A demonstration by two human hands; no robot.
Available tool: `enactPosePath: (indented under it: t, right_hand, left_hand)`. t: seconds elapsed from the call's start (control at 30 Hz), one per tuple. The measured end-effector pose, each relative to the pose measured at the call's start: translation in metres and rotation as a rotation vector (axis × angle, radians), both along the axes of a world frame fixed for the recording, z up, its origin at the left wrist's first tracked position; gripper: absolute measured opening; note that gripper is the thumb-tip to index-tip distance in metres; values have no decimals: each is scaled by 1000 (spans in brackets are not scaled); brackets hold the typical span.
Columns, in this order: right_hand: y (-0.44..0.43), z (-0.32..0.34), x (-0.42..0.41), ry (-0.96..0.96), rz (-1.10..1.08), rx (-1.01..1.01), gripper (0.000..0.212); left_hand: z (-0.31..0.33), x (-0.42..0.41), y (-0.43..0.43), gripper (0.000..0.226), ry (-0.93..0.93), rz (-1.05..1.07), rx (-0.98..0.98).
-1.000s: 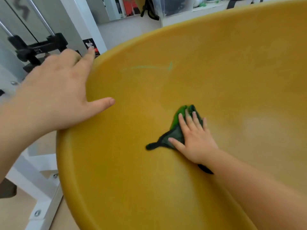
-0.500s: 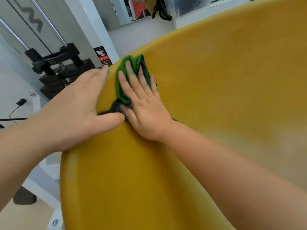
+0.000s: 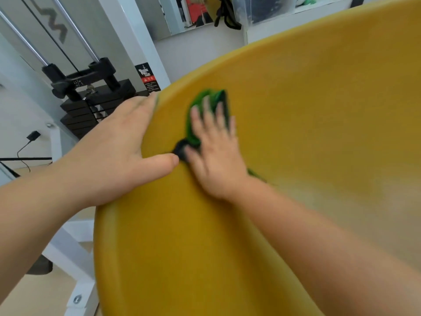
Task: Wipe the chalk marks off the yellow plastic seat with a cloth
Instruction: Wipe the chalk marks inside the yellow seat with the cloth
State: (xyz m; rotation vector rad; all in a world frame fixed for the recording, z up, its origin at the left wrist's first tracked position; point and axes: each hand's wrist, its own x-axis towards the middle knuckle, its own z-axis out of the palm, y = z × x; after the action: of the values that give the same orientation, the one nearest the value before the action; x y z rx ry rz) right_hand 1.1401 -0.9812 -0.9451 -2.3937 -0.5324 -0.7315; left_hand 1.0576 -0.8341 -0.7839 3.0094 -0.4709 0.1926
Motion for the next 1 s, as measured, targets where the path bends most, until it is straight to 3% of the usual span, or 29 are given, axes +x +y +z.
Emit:
enactPosePath:
  t: [0.1,0.17,0.23,0.3,0.37,0.47,0.63,0.73,0.83,0.9,1.0]
  right_hand:
    - [-19,-31,-50,16,292,-218,76]
    - [-78,-62,-52,56,304,-432,76]
    - [-151,-80,-27,61,93,-607,81]
    - [-212,-74,-2,111,-191,-651,88]
    - [-232,-56,13,211,-378,-570,95]
    - [-168,-50,16,285,-523,-261,97]
    - [-51,-55,-56,280,50,-194,76]
    - [-62,-53,-53,203,131,-271,82]
    - [-108,-28,12,114,-217,-338,104]
    - [-143,-1,48,137,-504,-211,112]
    - [-160,28,72,167,-716,98,109]
  left_hand:
    - [0,2,2,120,16,-1,18]
    - [1,3,1,121,6,3,54]
    - [1,3,-3,122,-11,22,81]
    - [1,1,-6,121,-24,31,91]
    - [2,-1,-8,120,-26,43,91]
    - [4,-3,-11,120,-15,61,98]
    - [2,-4,-9,120,-3,57,103]
    - [2,-2,-7,123,1,48,71]
    - [1,-1,-6,127,-17,37,46]
    - [0,-1,-5,128,-21,33,40]
    - [0,0,-5,125,-34,18,30]
